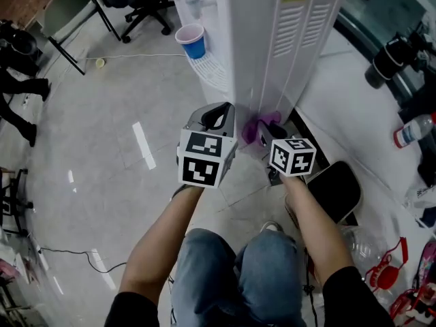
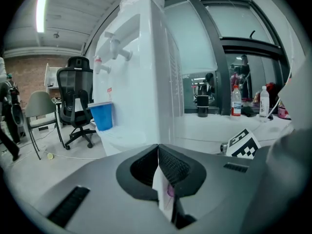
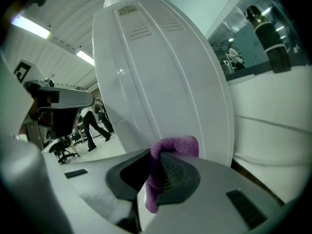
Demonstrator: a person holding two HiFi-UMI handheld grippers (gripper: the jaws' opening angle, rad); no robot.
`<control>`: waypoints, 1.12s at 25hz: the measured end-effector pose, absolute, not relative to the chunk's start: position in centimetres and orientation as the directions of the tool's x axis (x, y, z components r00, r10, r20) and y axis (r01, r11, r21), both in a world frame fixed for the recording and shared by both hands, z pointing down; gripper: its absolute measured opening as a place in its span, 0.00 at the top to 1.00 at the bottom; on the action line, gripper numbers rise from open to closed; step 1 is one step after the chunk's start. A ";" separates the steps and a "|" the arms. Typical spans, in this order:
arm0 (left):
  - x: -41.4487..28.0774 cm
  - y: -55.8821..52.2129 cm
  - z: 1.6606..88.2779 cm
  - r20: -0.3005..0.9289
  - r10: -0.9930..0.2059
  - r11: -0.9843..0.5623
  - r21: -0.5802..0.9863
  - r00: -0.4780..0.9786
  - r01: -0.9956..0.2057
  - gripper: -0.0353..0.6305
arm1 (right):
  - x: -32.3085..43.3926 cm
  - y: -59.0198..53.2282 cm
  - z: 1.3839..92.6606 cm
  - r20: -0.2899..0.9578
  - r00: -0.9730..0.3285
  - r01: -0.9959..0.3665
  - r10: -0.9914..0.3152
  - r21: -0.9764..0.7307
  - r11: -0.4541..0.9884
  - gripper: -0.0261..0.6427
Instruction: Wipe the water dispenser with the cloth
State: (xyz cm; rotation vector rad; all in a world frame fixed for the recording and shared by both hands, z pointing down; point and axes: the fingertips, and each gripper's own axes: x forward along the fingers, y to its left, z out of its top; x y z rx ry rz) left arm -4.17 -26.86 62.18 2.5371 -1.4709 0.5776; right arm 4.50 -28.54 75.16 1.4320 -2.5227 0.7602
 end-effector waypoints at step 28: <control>-4.1 -26.6 13.7 0.428 -0.845 -0.369 -0.035 0.320 -0.929 0.91 | 10.4 -27.4 15.8 0.265 -0.577 -0.816 -0.772 -0.149 0.559 0.91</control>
